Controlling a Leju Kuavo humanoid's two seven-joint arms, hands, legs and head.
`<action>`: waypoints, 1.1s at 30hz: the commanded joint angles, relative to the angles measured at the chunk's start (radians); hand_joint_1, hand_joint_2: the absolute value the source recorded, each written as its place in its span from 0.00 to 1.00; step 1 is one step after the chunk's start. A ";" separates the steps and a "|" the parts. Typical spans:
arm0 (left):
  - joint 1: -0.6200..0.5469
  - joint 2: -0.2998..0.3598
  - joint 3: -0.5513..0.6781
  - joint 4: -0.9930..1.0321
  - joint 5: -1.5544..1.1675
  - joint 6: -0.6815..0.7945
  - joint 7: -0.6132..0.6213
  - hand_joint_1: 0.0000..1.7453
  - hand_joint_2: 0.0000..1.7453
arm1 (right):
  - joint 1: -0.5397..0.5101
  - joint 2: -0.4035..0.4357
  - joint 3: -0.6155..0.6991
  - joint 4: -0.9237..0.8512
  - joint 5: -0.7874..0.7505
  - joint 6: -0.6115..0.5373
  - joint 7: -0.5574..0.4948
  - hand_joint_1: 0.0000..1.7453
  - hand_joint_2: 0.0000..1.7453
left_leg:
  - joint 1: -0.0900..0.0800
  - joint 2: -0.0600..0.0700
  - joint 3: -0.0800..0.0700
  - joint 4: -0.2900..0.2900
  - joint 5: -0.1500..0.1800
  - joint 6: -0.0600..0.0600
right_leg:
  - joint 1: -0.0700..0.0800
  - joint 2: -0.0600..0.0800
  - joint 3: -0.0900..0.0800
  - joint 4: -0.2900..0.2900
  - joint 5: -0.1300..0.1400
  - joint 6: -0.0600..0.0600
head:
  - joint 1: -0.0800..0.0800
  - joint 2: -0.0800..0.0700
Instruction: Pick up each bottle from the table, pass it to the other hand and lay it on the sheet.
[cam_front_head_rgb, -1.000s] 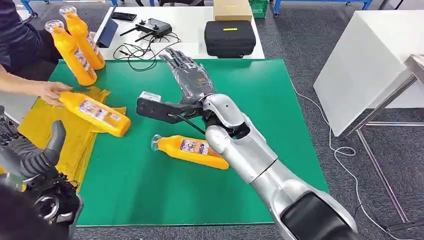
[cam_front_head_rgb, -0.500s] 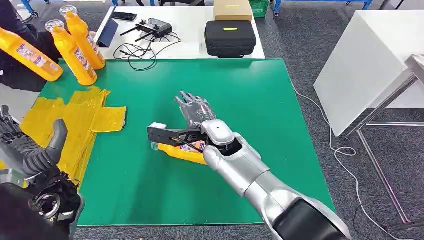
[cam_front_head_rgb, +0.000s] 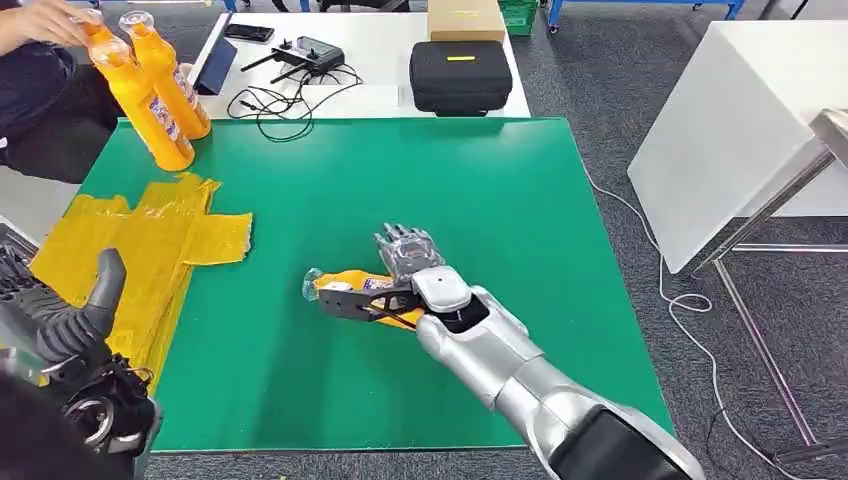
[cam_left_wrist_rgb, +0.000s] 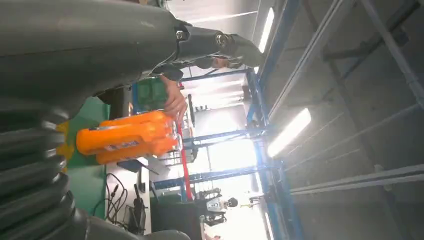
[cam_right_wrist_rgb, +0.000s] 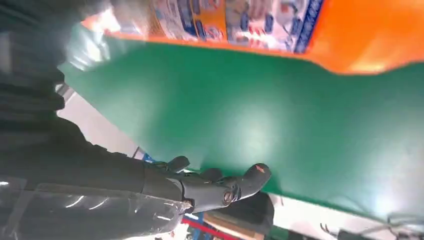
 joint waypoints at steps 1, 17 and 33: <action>-0.042 -0.029 0.015 0.046 -0.006 0.003 0.005 0.00 1.00 | -0.032 -0.013 0.018 0.067 -0.001 0.020 -0.014 0.00 1.00 | -0.001 -0.002 0.002 -0.001 0.000 0.001 | 0.000 -0.003 0.002 0.000 -0.001 0.001 | 0.000 0.000; -0.069 -0.030 0.008 0.083 -0.009 0.021 0.005 0.00 1.00 | -0.003 -0.010 0.037 0.085 0.009 0.069 -0.057 0.00 1.00 | -0.001 -0.001 0.003 -0.001 -0.001 0.001 | 0.000 -0.003 0.003 -0.001 -0.001 0.001 | 0.000 0.000; -0.106 -0.041 -0.019 0.106 -0.004 0.049 0.005 0.00 1.00 | 0.075 -0.118 0.032 0.131 0.030 0.094 0.079 0.00 1.00 | -0.001 -0.005 0.003 -0.001 0.000 0.001 | 0.000 -0.006 0.004 -0.001 -0.002 0.001 | 0.000 0.000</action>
